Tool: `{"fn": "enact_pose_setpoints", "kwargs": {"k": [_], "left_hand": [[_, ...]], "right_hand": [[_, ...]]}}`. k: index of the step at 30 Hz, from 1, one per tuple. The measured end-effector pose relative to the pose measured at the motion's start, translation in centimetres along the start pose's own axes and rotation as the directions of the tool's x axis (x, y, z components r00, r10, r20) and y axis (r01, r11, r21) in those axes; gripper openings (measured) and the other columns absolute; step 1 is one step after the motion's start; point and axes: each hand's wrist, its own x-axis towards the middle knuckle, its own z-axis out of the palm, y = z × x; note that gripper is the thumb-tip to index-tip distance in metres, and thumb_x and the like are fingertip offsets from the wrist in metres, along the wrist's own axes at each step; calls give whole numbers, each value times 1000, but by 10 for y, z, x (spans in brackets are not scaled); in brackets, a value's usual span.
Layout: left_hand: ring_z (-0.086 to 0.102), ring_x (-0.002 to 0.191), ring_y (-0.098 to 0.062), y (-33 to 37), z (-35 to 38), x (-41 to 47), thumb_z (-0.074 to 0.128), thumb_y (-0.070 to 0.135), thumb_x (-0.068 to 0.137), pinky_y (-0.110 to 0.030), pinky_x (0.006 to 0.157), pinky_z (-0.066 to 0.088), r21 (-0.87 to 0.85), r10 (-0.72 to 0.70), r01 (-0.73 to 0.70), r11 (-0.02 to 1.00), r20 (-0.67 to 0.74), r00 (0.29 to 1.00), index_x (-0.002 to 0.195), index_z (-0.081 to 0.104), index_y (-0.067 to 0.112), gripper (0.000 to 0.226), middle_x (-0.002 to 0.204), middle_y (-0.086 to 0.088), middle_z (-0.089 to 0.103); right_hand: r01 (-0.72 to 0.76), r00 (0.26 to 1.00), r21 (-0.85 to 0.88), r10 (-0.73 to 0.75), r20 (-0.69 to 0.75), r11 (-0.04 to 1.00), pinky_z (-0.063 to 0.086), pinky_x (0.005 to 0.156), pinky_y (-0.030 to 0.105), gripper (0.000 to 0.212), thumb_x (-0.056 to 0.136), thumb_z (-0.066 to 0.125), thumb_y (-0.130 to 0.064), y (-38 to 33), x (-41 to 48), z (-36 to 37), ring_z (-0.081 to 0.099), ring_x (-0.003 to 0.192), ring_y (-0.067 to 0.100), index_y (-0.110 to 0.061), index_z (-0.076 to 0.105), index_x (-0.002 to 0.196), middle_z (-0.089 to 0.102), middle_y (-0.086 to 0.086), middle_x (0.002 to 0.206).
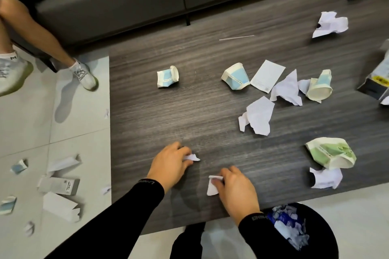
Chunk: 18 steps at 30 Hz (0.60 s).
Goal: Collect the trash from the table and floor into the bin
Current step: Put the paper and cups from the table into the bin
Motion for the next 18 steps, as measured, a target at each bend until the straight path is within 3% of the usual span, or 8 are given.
{"fn": "enact_pose_setpoints", "kwargs": {"k": [2, 5, 7, 9, 11, 13, 15, 18], "left_hand": [[57, 100, -24, 1, -7, 5, 44, 35, 92, -33, 80, 41, 42, 42, -41, 998, -29, 999, 99, 58, 17, 24, 104, -4, 58], [56, 91, -32, -1, -34, 24, 41, 24, 90, -36, 72, 35, -45, -15, 7, 999, -179, 984, 80, 46, 13, 16, 94, -12, 60], [55, 88, -36, -5, -59, 48, 43, 25, 91, -38, 70, 35, -56, -42, 27, 998, -289, 956, 74, 45, 12, 22, 90, -17, 60], [54, 90, -37, -12, -82, 77, 45, 28, 93, -41, 73, 38, -38, -21, 6, 999, -405, 914, 74, 55, 3, 33, 90, -21, 60], [52, 100, -37, -20, -101, 104, 52, 27, 90, -41, 82, 41, -48, -2, -22, 999, -448, 894, 80, 65, -1, 33, 102, -21, 60], [42, 121, -37, -28, -110, 129, 57, 27, 87, -42, 98, 37, -49, 10, -33, 998, -417, 909, 88, 72, 5, 27, 123, -20, 54], [22, 139, -35, -33, -112, 152, 59, 31, 86, -46, 113, 21, -79, -10, -19, 997, -353, 936, 94, 73, 13, 24, 144, -17, 40], [5, 144, -35, -35, -107, 177, 58, 36, 86, -51, 116, 13, -175, -66, 40, 984, -141, 988, 94, 73, 21, 22, 156, -15, 19]], "right_hand": [[-23, 995, 107, 33, -90, 994, 42, 79, 32, 16, 92, 48, -33, -3, 10, -11, 59, 99, 28, -20, 46, 82, 59, 8, 107], [-43, 969, 272, 107, -225, 961, 33, 67, 34, 33, 86, 52, -19, -8, 26, -36, 58, 85, 35, -23, 30, 61, 55, 12, 86], [-39, 936, 317, 146, -320, 948, 31, 65, 31, 24, 83, 56, -16, -11, 42, -56, 57, 83, 36, -14, 45, 62, 53, 10, 84], [-67, 899, 314, 193, -392, 947, 40, 74, 32, 16, 81, 58, -17, -10, 61, -74, 57, 92, 34, -4, 64, 75, 61, 11, 98], [-98, 883, 279, 213, -419, 955, 44, 87, 36, 25, 82, 59, -23, -4, 78, -85, 54, 106, 29, -3, 72, 87, 60, 7, 115], [-141, 869, 220, 227, -440, 965, 40, 96, 40, 34, 80, 63, -34, 3, 90, -88, 44, 119, 27, -5, 73, 94, 55, 5, 128], [-192, 878, 124, 227, -422, 974, 33, 103, 45, 51, 73, 69, -48, 8, 97, -85, 33, 131, 27, -6, 71, 101, 45, 5, 142], [-241, 924, 19, 236, -300, 970, 22, 110, 47, 66, 68, 70, -59, 15, 105, -74, 20, 139, 28, -9, 66, 110, 26, 0, 155]]}}
